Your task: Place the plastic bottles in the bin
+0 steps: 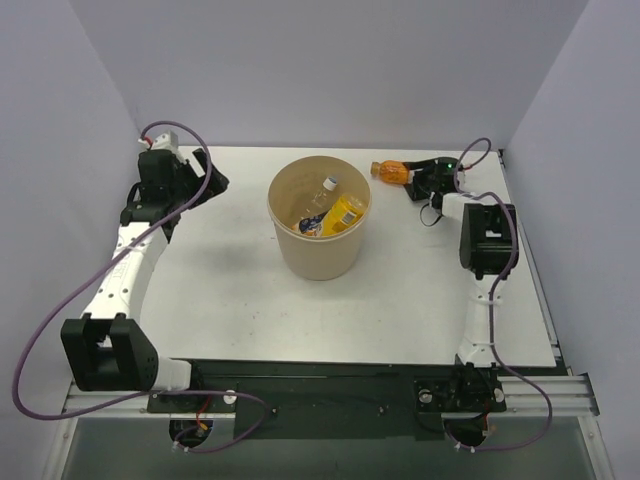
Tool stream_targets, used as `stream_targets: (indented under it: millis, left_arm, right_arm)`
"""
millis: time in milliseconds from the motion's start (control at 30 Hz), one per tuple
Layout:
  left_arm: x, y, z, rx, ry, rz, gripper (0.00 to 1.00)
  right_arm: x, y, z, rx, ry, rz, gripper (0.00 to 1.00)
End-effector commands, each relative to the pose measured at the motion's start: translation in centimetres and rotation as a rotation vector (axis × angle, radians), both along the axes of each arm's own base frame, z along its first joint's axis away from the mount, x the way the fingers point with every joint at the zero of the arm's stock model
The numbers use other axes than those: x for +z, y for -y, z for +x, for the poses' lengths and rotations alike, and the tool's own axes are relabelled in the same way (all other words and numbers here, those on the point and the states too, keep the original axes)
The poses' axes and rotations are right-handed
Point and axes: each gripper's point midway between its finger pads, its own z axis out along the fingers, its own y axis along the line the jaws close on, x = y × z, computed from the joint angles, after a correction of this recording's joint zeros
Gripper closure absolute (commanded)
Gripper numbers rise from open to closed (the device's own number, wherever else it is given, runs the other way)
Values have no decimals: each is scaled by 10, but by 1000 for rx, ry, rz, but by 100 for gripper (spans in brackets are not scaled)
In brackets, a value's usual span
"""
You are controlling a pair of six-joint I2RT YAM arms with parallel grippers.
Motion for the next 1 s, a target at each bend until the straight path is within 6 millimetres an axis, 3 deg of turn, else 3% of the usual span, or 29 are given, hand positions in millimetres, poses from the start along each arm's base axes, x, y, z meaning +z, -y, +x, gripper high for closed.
stream_targets:
  millis: [0,133,167,200,233,267,300,333,367,433,567,633,767,933,967]
  left_arm:
    - [30,-1,-17,-4,86,18,3]
    - [35,-1,-33,-6,102,12,3]
    - [36,0,-39,-10,105,10,3]
    - [36,0,-41,-10,105,10,3]
    - [38,1,-46,-13,111,9,3]
    - [38,0,-49,-13,113,10,3]
    - [39,0,-53,-14,118,9,3]
    - [40,1,-56,-19,121,9,3]
    - [41,2,-59,-23,123,10,3]
    - [41,3,-64,-34,122,11,3]
    - [40,5,-70,-60,115,18,3]
    - [38,7,-73,-69,110,20,3]
    - [37,6,-79,-77,107,36,3]
    - [37,4,-86,-80,102,59,3]
    - [37,2,-88,-77,99,63,3]
  right_arm:
    - [90,17,-31,46,148,-41,62]
    - [128,23,-73,82,177,-103,64]
    - [128,25,-85,97,165,-126,65]
    - [150,26,-93,107,202,-157,65]
    - [152,25,-104,120,186,-166,65]
    - [173,26,-115,128,220,-198,65]
    - [173,25,-123,134,205,-209,65]
    - [195,26,-133,139,246,-241,65]
    - [195,25,-141,146,229,-254,65]
    - [232,24,-161,157,287,-302,65]
    - [273,10,-187,224,338,-410,65]
    - [291,-9,-197,284,365,-460,65]
    - [305,-52,-209,404,401,-508,64]
    - [315,-114,-214,541,455,-542,64]
    - [310,-129,-214,582,457,-554,64]
